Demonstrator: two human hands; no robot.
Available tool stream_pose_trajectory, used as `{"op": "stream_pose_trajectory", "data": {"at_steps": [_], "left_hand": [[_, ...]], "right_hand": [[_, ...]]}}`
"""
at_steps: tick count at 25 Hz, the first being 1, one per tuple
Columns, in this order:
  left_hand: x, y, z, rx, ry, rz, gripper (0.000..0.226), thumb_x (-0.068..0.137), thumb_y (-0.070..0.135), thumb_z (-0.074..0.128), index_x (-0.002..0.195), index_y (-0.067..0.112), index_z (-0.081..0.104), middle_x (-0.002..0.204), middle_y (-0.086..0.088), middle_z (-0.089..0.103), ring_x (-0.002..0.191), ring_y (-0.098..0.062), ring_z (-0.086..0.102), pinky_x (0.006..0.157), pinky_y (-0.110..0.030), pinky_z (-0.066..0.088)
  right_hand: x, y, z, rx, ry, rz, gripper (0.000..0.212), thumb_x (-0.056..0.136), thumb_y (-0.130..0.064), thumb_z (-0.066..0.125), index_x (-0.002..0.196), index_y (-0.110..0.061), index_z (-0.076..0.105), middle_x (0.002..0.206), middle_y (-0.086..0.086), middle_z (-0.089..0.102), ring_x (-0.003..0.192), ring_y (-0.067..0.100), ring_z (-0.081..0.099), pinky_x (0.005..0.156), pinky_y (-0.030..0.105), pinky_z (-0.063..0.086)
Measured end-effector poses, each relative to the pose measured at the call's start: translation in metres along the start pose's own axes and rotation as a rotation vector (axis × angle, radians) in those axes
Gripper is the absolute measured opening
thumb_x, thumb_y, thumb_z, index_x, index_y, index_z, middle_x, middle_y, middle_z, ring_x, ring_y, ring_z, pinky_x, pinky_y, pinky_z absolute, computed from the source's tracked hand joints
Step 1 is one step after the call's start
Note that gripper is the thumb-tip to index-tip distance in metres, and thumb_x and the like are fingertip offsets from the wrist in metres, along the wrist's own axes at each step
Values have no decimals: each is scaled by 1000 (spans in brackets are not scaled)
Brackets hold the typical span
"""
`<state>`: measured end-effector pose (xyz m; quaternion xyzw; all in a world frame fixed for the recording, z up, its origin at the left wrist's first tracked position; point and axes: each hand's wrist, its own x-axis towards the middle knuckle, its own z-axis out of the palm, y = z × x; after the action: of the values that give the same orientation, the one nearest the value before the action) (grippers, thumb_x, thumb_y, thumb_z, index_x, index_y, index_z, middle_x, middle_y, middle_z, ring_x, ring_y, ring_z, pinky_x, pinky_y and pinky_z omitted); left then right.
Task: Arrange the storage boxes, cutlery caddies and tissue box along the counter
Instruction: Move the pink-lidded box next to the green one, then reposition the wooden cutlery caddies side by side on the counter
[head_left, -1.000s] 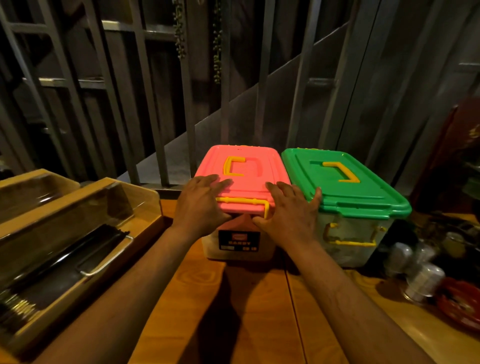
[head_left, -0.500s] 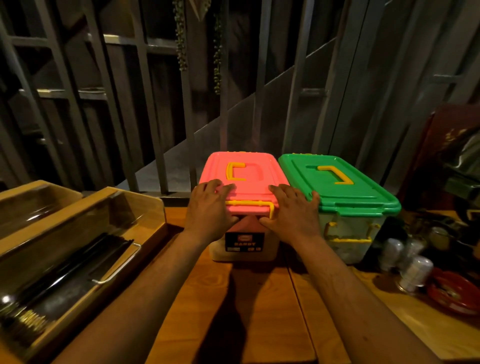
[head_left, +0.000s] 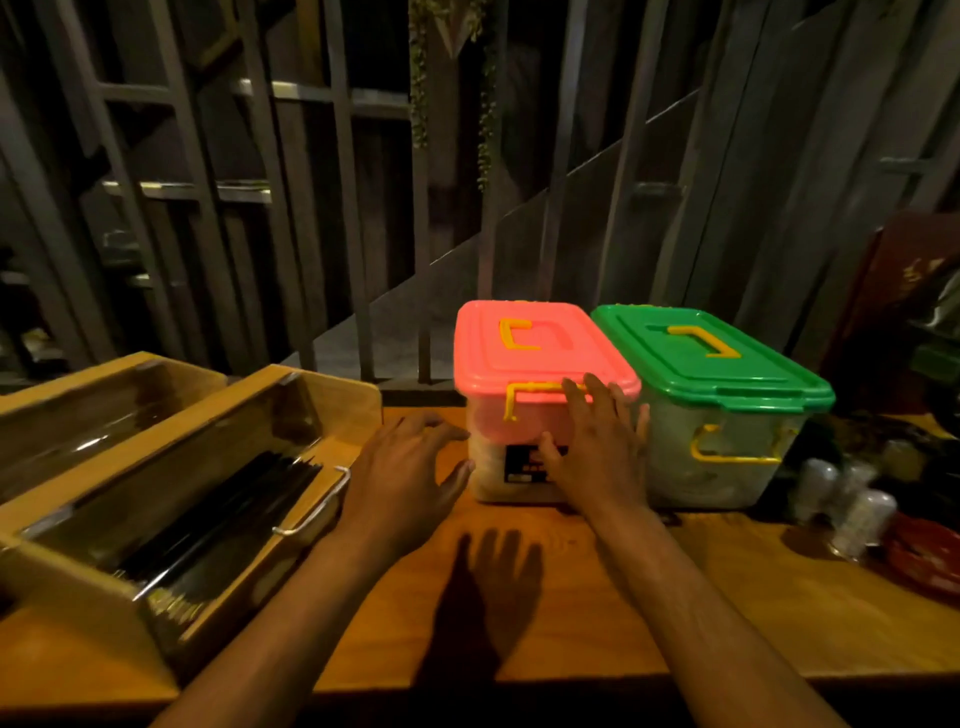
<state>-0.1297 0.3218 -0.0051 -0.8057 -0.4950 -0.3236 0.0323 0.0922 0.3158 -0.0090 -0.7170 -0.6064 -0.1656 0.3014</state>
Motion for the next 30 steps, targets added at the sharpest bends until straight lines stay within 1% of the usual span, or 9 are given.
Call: {"op": "stream_pose_trajectory", "data": {"at_steps": [2, 5, 11, 15, 20, 23, 26, 28, 30], "left_hand": [[-23, -10, -15, 5, 22, -29, 35, 86, 52, 59, 118, 37, 63, 122, 10, 59, 113, -10, 51, 87, -32, 47], [-53, -20, -38, 2, 65, -79, 33, 85, 50, 62, 116, 37, 64, 120, 13, 59, 113, -8, 50, 85, -31, 46], [-112, -49, -80, -8, 99, -282, 34, 86, 50, 60, 116, 37, 66, 121, 13, 58, 115, -7, 48, 86, -29, 45], [-141, -78, -109, 72, 83, -327, 33, 87, 45, 62, 117, 33, 66, 123, 8, 58, 119, -10, 47, 90, -29, 42], [-153, -131, -134, 79, 111, -383, 35, 88, 46, 61, 120, 33, 64, 125, 6, 58, 121, -12, 46, 92, -34, 44], [-151, -174, -139, 81, 119, -430, 39, 88, 49, 60, 124, 33, 62, 129, 4, 54, 124, -16, 44, 92, -37, 45], [-147, -220, -141, 58, 67, -505, 52, 87, 56, 57, 134, 35, 52, 142, -3, 44, 133, -23, 38, 99, -45, 44], [-142, -251, -140, -1, 28, -572, 59, 86, 61, 55, 139, 36, 46, 145, -4, 40, 133, -25, 38, 98, -48, 45], [-136, -276, -135, -103, 32, -625, 64, 83, 66, 54, 139, 35, 45, 143, -4, 42, 127, -27, 45, 94, -50, 48]], "right_hand": [[-17, -19, -2, 53, 49, -53, 57, 75, -39, 63, 129, -25, 58, 142, 6, 52, 135, 33, 42, 113, 61, 21], [-38, -51, -11, 152, 63, -132, 47, 76, -38, 61, 122, -26, 63, 132, 0, 61, 128, 27, 50, 110, 60, 29], [-80, -113, -20, 373, 18, -215, 39, 76, -33, 66, 115, -28, 67, 126, -2, 64, 120, 22, 56, 105, 50, 39], [-110, -159, -15, 463, -120, -210, 38, 82, -37, 62, 119, -29, 66, 131, -2, 61, 123, 20, 54, 103, 52, 43], [-131, -220, -17, 483, -204, -310, 44, 84, -44, 63, 126, -32, 60, 139, -5, 54, 129, 17, 47, 103, 45, 45], [-134, -254, -7, 515, -282, -271, 59, 81, -59, 61, 134, -36, 52, 148, -7, 43, 135, 16, 41, 100, 43, 49], [-136, -295, 11, 483, -463, -156, 85, 73, -74, 61, 146, -41, 34, 163, -6, 12, 147, 21, 23, 109, 47, 41], [-140, -322, 27, 464, -519, -83, 95, 69, -78, 62, 150, -44, 25, 165, -7, -7, 151, 25, 12, 113, 53, 35], [-147, -337, 41, 461, -503, -8, 97, 69, -77, 64, 151, -45, 20, 164, -8, -14, 152, 26, 9, 114, 54, 34]]}}
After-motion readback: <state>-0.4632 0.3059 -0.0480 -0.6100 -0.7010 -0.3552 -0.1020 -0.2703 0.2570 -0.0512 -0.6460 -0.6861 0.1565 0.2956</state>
